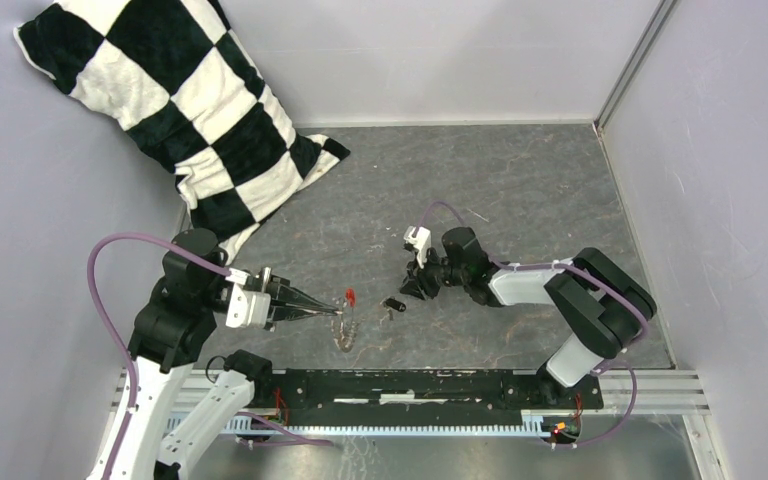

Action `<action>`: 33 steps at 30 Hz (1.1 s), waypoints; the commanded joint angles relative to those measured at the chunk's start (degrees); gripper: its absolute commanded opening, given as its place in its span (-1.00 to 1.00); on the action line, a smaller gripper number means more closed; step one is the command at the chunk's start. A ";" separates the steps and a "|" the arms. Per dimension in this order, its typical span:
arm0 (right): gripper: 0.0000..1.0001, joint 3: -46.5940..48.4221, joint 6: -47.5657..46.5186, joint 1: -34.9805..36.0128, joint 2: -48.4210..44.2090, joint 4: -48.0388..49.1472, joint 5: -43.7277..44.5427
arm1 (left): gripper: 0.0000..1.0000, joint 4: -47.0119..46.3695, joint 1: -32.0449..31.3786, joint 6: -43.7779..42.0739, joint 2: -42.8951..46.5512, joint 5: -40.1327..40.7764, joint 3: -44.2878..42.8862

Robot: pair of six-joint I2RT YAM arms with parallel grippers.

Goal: Put the keys on the keyring

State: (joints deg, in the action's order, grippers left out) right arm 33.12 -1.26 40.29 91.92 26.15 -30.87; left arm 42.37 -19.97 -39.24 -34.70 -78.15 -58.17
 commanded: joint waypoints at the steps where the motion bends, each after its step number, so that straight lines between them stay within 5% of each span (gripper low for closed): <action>1: -0.26 4.04 1.04 -0.28 0.61 0.22 4.14 | -0.96 -0.51 0.09 1.19 0.43 -0.45 -0.54; 17: -0.24 5.05 1.91 0.48 0.49 -1.51 -2.82 | -0.96 -0.56 0.02 0.70 1.26 0.16 0.07; 24: -0.27 9.01 -17.68 0.85 3.18 -5.80 -7.26 | -0.96 -0.49 0.05 0.91 1.09 0.06 0.07; 33: -0.32 18.71 -34.61 0.78 11.91 -23.39 -18.31 | -0.96 -0.59 0.02 1.80 1.72 0.88 -0.63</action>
State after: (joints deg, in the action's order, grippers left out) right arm 49.17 -25.47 40.93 101.58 11.75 -42.37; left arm 42.37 -19.97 -39.22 -33.71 -77.80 -58.04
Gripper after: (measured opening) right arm 0.345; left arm 0.032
